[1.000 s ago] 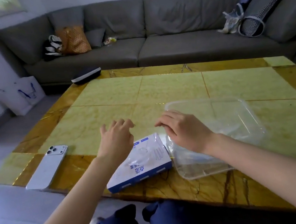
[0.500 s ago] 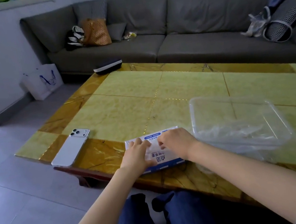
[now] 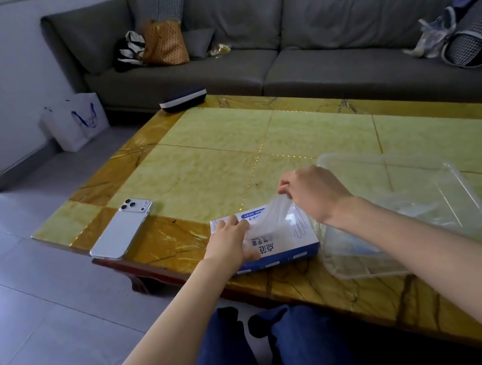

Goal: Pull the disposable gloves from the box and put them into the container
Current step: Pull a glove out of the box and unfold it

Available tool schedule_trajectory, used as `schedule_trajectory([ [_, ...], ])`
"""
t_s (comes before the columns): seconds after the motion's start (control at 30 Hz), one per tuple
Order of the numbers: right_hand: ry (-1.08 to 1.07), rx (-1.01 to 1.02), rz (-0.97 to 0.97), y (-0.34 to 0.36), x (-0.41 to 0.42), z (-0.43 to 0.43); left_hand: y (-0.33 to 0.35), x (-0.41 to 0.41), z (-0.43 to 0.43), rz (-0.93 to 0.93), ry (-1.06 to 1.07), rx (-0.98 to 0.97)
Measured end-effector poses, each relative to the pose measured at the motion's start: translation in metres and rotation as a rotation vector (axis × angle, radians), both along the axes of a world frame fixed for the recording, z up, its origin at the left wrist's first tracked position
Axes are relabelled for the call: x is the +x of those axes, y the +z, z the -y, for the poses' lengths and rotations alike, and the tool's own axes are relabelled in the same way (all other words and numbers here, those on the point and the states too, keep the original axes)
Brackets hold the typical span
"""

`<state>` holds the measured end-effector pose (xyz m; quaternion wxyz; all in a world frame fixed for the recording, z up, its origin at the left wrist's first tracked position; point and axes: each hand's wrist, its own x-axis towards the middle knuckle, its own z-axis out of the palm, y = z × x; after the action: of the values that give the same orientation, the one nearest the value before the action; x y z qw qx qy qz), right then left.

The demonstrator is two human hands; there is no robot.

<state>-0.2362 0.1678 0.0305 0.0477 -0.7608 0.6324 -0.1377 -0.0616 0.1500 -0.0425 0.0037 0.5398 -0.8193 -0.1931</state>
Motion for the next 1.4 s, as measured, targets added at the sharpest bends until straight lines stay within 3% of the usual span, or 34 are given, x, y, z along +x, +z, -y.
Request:
schedule_trajectory([
  [0.33,0.058,0.022,0.139,-0.006,-0.009,-0.009,0.004,-0.002,0.009,0.072,-0.083,0.039],
  [0.5,0.123,0.04,-0.143,-0.009,0.012,-0.003,0.002,0.001,0.005,0.037,-0.064,0.018],
  [0.63,0.106,0.053,-0.497,-0.012,0.038,0.004,0.002,0.001,0.003,0.04,-0.058,0.01],
  [0.77,0.117,0.104,-0.628,-0.014,0.045,0.006,0.002,0.001,0.003,0.033,-0.055,0.013],
  [1.17,-0.005,-0.054,-0.141,0.0,-0.003,-0.003,-0.001,-0.001,0.003,0.049,-0.016,-0.009],
  [1.4,-0.12,-0.162,-0.009,0.011,-0.025,-0.006,0.003,-0.001,0.0,0.046,-0.012,0.007],
])
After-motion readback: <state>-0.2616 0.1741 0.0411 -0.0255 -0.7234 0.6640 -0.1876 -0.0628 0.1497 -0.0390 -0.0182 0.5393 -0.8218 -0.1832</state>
